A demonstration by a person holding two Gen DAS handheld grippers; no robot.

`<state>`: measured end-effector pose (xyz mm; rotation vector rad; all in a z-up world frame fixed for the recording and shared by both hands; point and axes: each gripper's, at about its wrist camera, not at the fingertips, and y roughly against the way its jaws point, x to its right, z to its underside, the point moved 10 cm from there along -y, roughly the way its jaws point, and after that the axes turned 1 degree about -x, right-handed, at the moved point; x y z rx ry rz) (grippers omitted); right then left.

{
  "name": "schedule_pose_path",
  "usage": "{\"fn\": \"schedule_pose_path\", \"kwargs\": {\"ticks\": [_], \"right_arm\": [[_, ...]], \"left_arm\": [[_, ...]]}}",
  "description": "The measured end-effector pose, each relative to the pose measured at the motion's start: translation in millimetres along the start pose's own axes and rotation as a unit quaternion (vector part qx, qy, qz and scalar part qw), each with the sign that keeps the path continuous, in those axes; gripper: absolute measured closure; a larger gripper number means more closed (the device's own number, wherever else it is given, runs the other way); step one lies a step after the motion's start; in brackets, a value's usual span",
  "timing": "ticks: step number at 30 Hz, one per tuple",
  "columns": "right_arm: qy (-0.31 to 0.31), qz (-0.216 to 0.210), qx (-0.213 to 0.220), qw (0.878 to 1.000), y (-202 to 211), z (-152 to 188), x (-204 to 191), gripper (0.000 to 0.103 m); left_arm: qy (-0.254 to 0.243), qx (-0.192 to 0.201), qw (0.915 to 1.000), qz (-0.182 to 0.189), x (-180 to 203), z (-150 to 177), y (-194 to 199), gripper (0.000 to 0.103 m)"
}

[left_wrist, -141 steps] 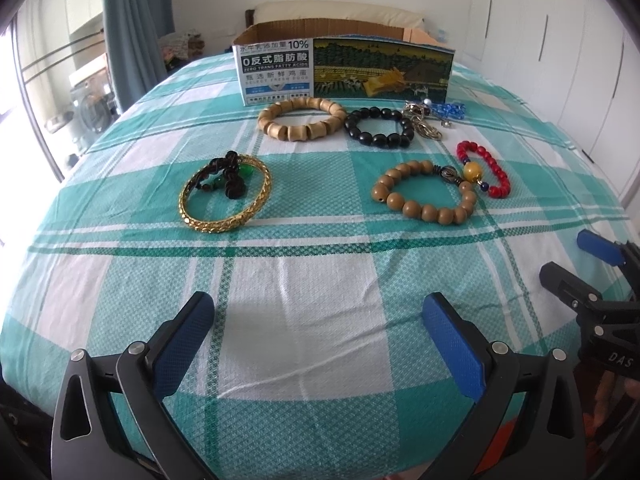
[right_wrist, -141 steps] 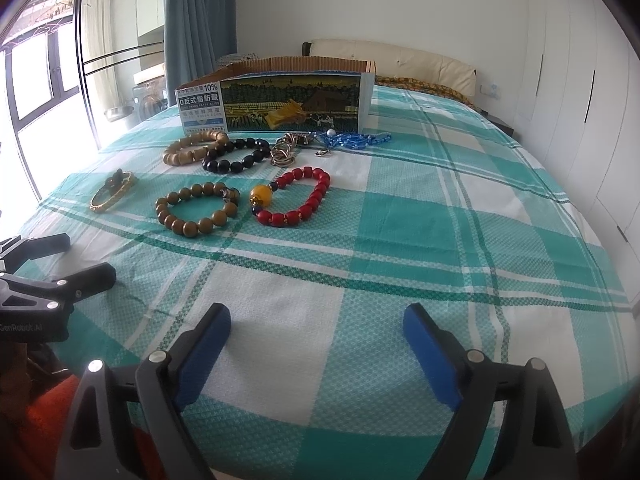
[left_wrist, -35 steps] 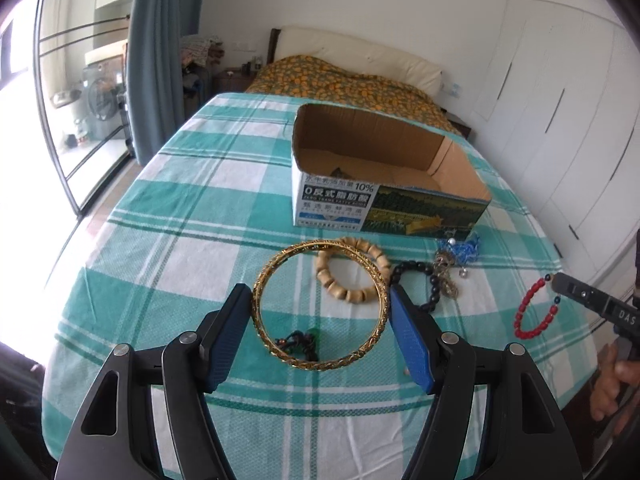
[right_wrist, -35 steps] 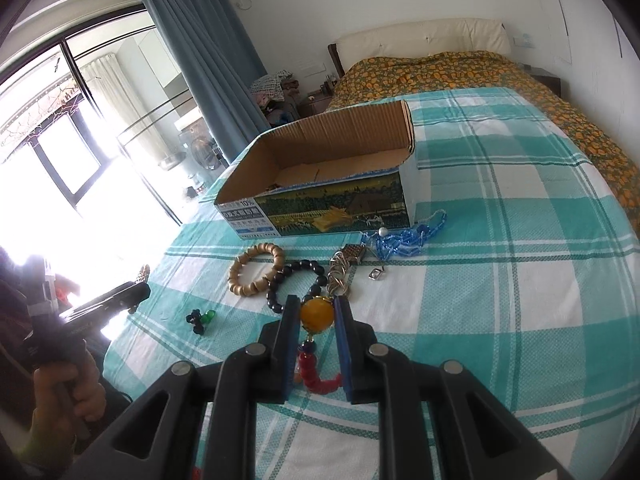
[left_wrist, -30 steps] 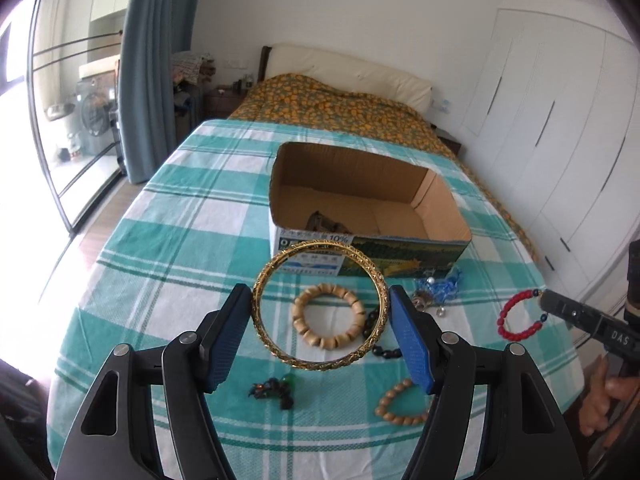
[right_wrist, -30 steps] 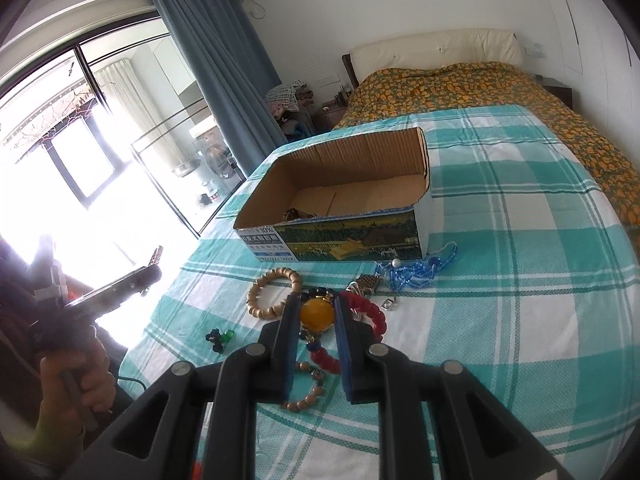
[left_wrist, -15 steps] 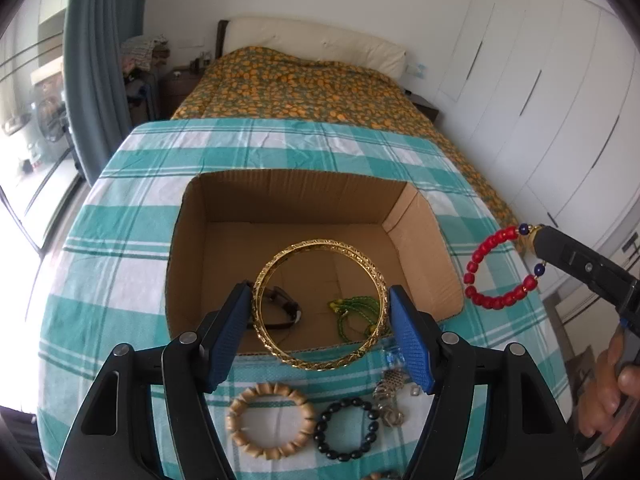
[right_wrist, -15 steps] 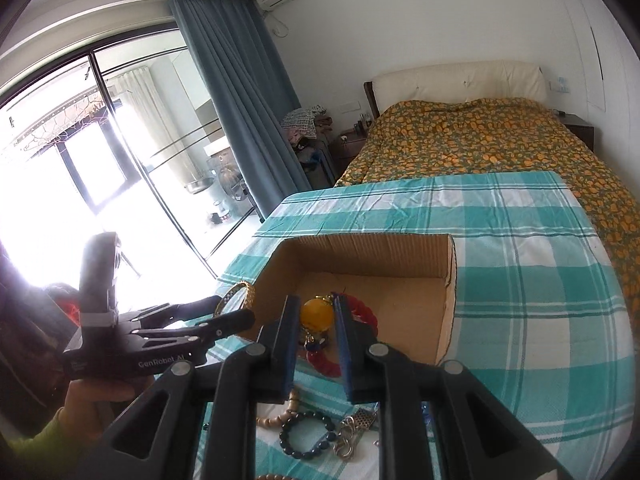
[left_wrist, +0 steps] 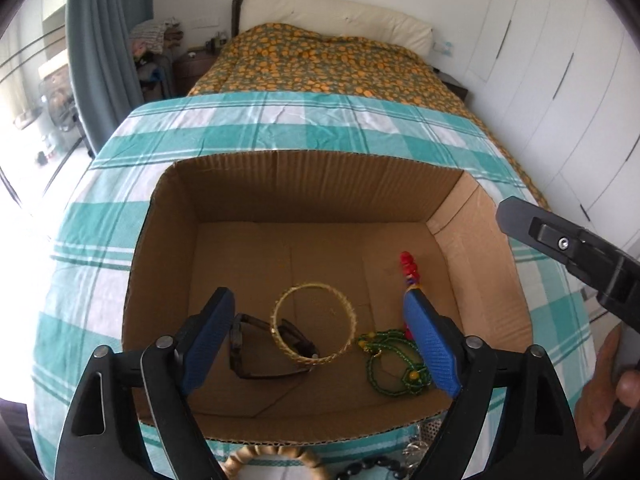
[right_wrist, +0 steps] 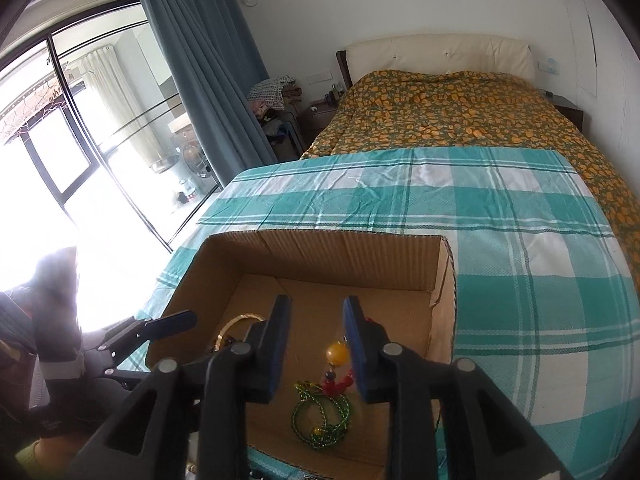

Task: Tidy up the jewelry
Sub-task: 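Carry both bracelets into the cardboard box and open both tools, then withdraw both open tools from the box over the remaining jewelry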

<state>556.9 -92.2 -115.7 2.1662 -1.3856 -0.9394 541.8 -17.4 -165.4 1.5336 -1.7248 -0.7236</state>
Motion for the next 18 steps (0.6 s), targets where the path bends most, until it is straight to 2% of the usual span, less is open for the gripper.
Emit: {"fn": "schedule_pose_path", "kwargs": {"ticks": [3,8,13,18], "right_arm": [[0.000,0.004,0.027,1.000,22.6,-3.9,-1.3,0.055],[0.015,0.025,0.052,0.998,65.4,15.3,-0.2,0.053],[0.037,0.064,0.054,0.996,105.4,70.7,8.3,0.048],[0.060,0.110,0.023,0.992,132.5,154.4,17.6,0.048]], "left_arm": [[0.008,0.013,0.9999,-0.004,-10.2,4.0,16.4,0.010],[0.020,0.037,0.9991,-0.003,-24.0,23.6,57.8,0.007],[0.016,0.055,0.9983,-0.011,-32.7,63.8,99.4,0.005],[0.013,0.060,0.9979,-0.023,-40.9,123.5,131.8,0.004]]}}
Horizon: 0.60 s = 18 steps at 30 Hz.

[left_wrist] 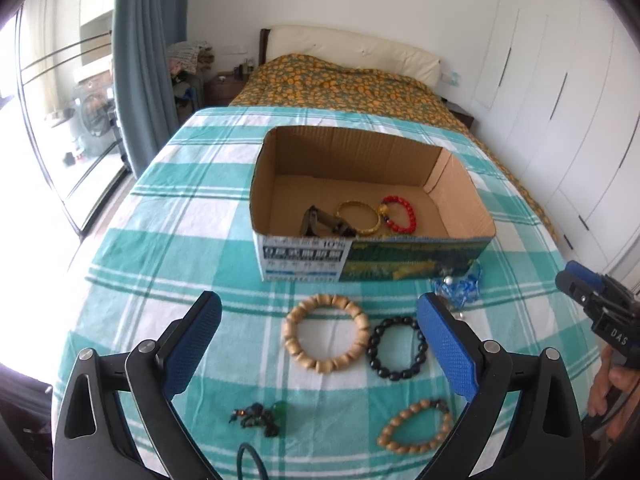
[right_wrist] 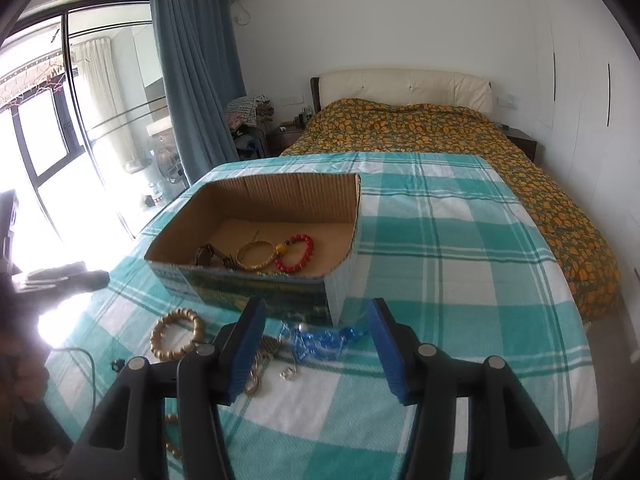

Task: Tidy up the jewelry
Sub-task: 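Withdraw both open tools from the box over the remaining jewelry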

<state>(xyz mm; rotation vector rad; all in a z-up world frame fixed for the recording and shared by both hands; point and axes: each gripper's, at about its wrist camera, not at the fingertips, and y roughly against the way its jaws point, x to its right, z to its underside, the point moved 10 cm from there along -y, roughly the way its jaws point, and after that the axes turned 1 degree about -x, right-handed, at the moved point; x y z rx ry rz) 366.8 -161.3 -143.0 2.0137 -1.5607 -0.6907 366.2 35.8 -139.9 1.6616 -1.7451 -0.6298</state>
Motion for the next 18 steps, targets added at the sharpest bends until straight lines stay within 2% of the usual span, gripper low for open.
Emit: {"fn": "schedule_pose_path", "kwargs": {"ticks": [4,8,14,18], "right_arm": [[0.007,0.023,-0.022,0.999,19.5,65.8,-5.8,0.048],[0.004,0.036,-0.034,0.999,28.8,112.3,-15.9,0.048],[-0.009,0.026,-0.037,0.999,33.5,142.9,-30.0,0.048],[-0.011,0.028,-0.038,0.999,31.5,152.7,-34.6,0.048]], "left_arm": [[-0.005,-0.014,0.9999,0.007,0.2,51.1,13.8,0.004],[-0.014,-0.023,0.9995,0.018,7.5,98.9,19.8,0.004],[-0.043,-0.059,0.9970,0.024,23.6,160.3,15.6,0.004],[-0.051,-0.075,0.9956,0.023,29.9,185.5,9.9,0.004]]}}
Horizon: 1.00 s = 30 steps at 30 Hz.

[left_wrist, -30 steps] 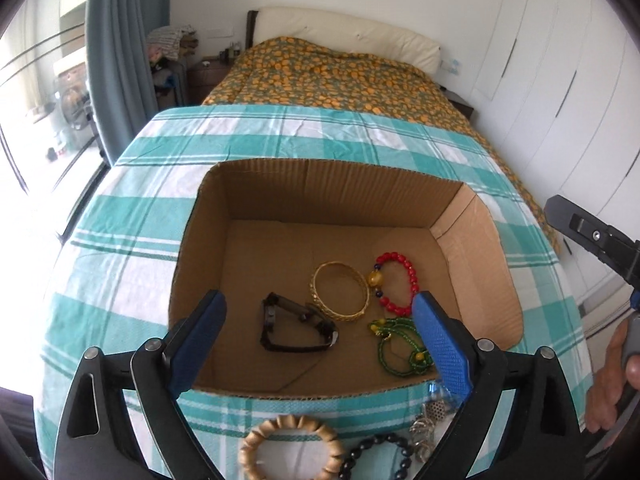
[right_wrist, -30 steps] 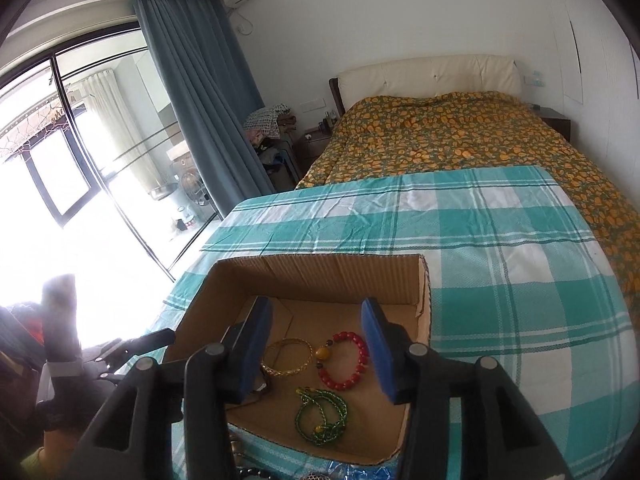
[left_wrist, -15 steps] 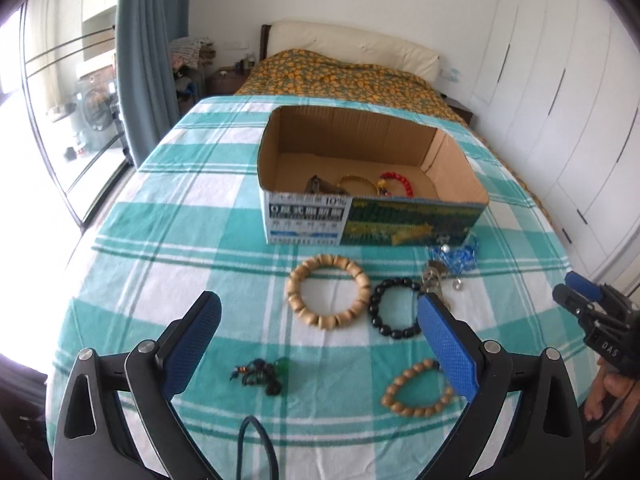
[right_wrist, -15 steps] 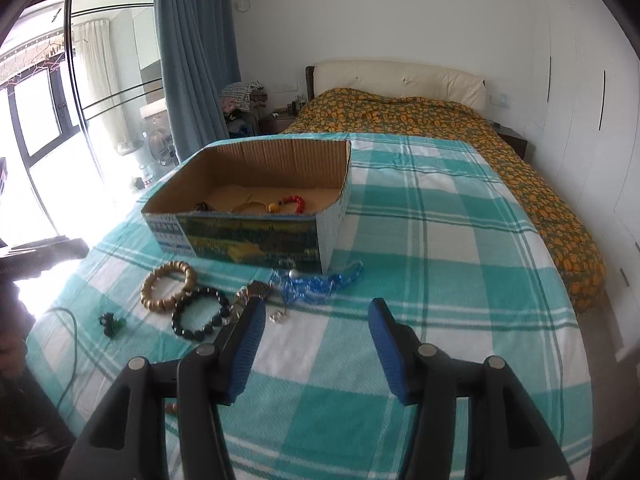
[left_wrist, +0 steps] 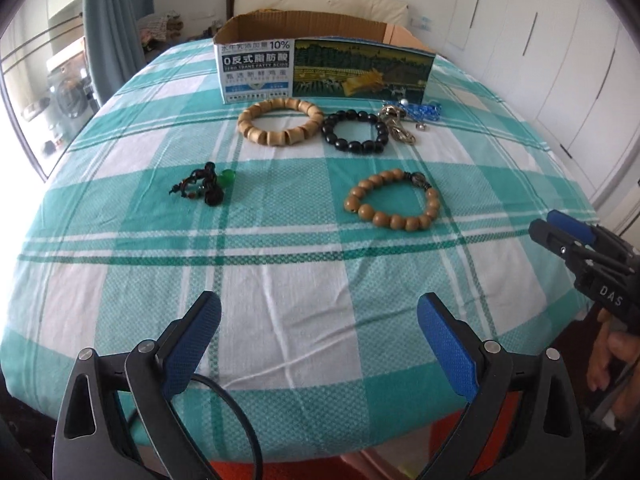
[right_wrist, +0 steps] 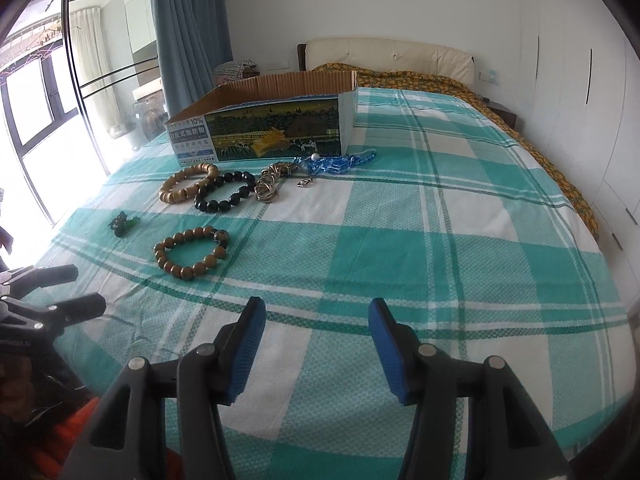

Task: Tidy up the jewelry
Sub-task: 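Withdraw both open tools from the box over the remaining jewelry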

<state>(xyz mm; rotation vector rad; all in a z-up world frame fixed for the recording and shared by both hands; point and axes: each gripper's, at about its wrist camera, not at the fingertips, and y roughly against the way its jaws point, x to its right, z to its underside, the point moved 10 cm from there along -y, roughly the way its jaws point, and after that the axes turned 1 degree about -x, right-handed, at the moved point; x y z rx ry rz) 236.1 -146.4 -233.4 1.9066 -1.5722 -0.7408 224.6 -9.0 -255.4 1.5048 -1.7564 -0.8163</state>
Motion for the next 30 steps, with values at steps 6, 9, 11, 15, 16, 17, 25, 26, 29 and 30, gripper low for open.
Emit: {"fn": "schedule_pose_path", "kwargs": {"ticks": [6,9,11,15,16,17,25,26,29,30], "right_arm": [[0.000,0.004,-0.010,1.000,-7.4,14.7,-2.6,0.048],[0.002,0.004,-0.010,1.000,-9.3,18.7,-3.4,0.048],[0.002,0.004,-0.011,1.000,-11.3,21.1,-3.2,0.048],[0.006,0.009,-0.003,1.000,-11.5,20.9,-4.2,0.048],[0.006,0.009,-0.001,1.000,-11.6,21.3,-4.2,0.048],[0.005,0.009,0.002,1.000,-11.7,21.3,-4.0,0.048],[0.004,0.014,0.015,1.000,-12.1,21.5,-4.4,0.047],[0.003,0.015,0.016,1.000,-11.9,21.5,-4.5,0.047],[0.002,0.017,0.018,1.000,-11.8,21.7,-4.5,0.047],[0.003,0.018,0.018,1.000,-11.9,21.8,-4.7,0.047]], "left_arm": [[0.020,0.004,0.9997,-0.012,-11.4,1.1,-12.7,0.004],[0.010,0.009,0.9994,-0.031,-14.5,-1.3,-17.5,0.004],[0.002,0.012,0.9991,-0.040,-14.3,-1.9,-20.1,0.004],[-0.001,0.015,0.9988,-0.046,-15.6,-2.0,-22.1,0.001],[-0.002,0.015,0.9988,-0.047,-15.5,-2.3,-22.7,0.001],[-0.003,0.017,0.9987,-0.047,-15.4,-2.3,-22.9,0.001],[-0.004,0.025,0.9986,-0.046,-14.9,-1.8,-22.9,0.000],[-0.004,0.025,0.9986,-0.046,-14.9,-1.8,-22.8,0.000],[-0.005,0.026,0.9986,-0.046,-14.6,-1.9,-22.7,0.000],[-0.005,0.026,0.9986,-0.046,-14.6,-1.9,-22.7,0.000]]}}
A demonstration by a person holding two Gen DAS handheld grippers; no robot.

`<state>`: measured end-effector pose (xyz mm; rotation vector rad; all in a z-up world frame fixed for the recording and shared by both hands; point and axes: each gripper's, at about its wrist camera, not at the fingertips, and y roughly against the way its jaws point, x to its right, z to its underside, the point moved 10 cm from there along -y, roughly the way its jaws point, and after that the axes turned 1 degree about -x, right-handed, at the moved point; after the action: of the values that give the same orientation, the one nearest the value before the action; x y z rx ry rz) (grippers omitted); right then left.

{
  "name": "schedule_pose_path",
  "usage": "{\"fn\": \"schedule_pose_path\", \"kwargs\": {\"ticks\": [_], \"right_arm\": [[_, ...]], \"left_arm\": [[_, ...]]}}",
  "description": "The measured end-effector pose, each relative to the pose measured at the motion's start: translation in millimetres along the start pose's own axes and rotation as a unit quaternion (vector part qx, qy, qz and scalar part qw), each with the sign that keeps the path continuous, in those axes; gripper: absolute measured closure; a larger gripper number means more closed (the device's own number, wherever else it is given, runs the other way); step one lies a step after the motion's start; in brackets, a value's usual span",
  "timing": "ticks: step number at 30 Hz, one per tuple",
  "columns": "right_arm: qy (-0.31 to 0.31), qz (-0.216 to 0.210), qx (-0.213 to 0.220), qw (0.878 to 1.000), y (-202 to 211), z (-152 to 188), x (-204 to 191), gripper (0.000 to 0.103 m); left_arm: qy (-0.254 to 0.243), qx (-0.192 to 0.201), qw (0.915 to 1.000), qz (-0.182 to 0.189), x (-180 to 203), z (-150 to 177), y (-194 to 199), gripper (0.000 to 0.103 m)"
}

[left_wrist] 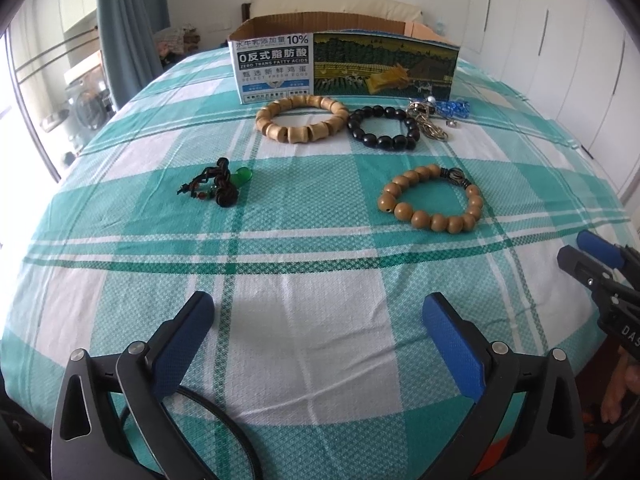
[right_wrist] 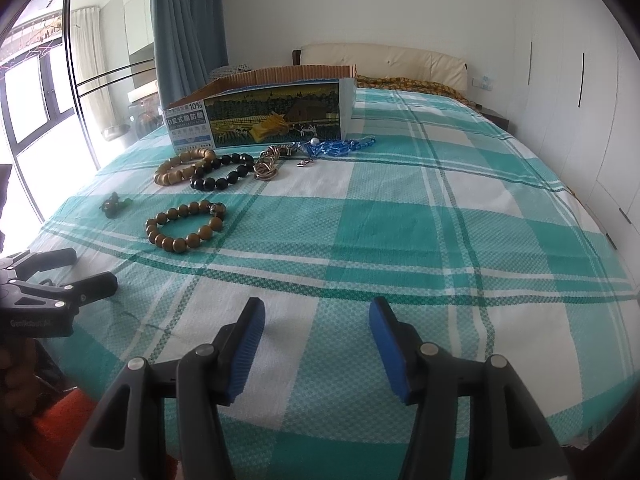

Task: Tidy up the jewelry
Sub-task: 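Withdraw both open tools from the box over the remaining jewelry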

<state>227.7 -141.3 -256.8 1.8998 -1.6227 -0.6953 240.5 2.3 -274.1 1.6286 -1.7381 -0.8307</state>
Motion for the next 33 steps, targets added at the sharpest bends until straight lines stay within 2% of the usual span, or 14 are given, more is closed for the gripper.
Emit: {"fn": "schedule_pose_path", "kwargs": {"ticks": [9,17,23,25,28,33], "right_arm": [[0.012,0.010,-0.004,1.000,-1.3,0.7,-3.8,0.044],[-0.002,-0.006,-0.022,1.000,-3.0,-2.7,-0.9,0.044],[0.004,-0.003,-0.024,1.000,-6.8,-5.2,-1.5,0.043],[0.003,-0.002,-0.023,1.000,-7.0,-5.0,-1.5,0.043],[0.006,0.000,-0.022,1.000,-7.2,-4.8,-1.8,0.043],[0.006,-0.001,-0.023,1.000,-8.0,-5.1,-2.3,0.043]], "left_arm": [[-0.001,0.002,1.0000,0.000,0.2,-0.3,1.1,0.000],[0.002,0.002,1.0000,-0.002,0.5,-1.6,-0.7,0.000],[0.004,-0.005,1.0000,-0.002,0.8,-2.6,-1.0,0.000],[0.009,-0.009,0.9999,0.005,1.7,-3.6,-0.2,0.000],[0.029,-0.004,0.9989,0.036,4.8,-9.3,4.9,0.001],[0.039,0.009,0.9976,0.057,16.8,-37.1,8.0,0.001]]}}
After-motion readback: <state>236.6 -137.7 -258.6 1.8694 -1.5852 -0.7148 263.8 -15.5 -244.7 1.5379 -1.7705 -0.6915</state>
